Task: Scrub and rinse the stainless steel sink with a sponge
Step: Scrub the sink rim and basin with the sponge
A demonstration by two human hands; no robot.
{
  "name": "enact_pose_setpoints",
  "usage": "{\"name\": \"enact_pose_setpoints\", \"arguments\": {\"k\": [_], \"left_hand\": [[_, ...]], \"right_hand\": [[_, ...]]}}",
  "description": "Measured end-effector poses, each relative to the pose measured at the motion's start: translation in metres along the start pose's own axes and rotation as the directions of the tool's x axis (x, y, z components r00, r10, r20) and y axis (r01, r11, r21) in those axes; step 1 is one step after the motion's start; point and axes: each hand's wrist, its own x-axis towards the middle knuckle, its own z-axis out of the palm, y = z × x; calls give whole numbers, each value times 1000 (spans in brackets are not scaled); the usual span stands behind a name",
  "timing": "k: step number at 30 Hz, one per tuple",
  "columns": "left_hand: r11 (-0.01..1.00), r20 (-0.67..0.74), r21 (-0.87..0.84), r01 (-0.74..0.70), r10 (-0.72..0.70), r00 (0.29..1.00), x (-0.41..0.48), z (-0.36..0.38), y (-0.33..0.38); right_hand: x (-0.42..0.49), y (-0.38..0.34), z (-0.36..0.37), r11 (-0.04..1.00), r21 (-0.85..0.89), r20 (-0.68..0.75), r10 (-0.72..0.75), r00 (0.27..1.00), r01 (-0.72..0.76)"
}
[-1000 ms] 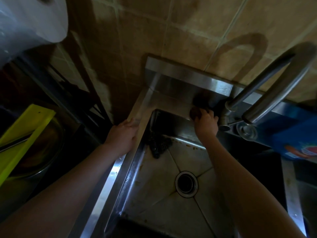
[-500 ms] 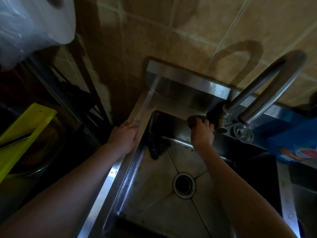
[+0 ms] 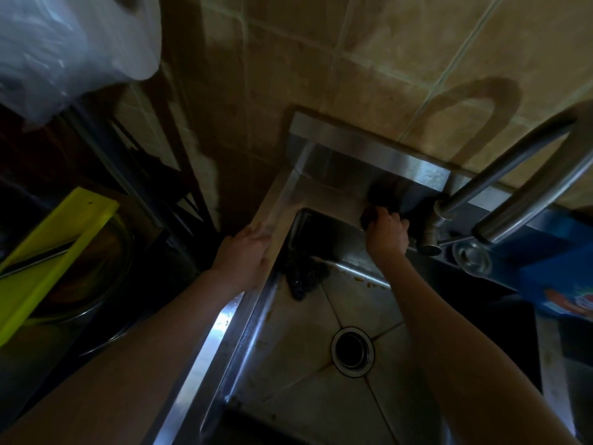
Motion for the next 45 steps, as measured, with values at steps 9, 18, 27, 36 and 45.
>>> {"name": "enact_pose_setpoints", "arguments": {"k": [9, 18, 27, 36, 45], "left_hand": [[1000, 17, -20, 7, -7, 1000, -1, -5, 4], [1000, -3, -3, -2, 2, 1000, -2, -4, 2], [1000, 22, -6, -17, 17, 1000, -2, -5, 1], [1000, 17, -24, -16, 16, 1000, -1, -6, 3], [1000, 25, 22, -16, 16, 1000, 0, -5, 2]], "right_hand": [[-28, 9, 7, 992, -1, 38, -127, 991, 127], [-5, 6, -4, 996, -8, 42, -88, 995, 88], [-5, 4, -7, 956, -290, 43, 51, 998, -36], [-37, 16, 1, 982, -191, 25, -7, 1000, 12], [-9, 3, -2, 1000, -6, 31, -7, 999, 8]]}}
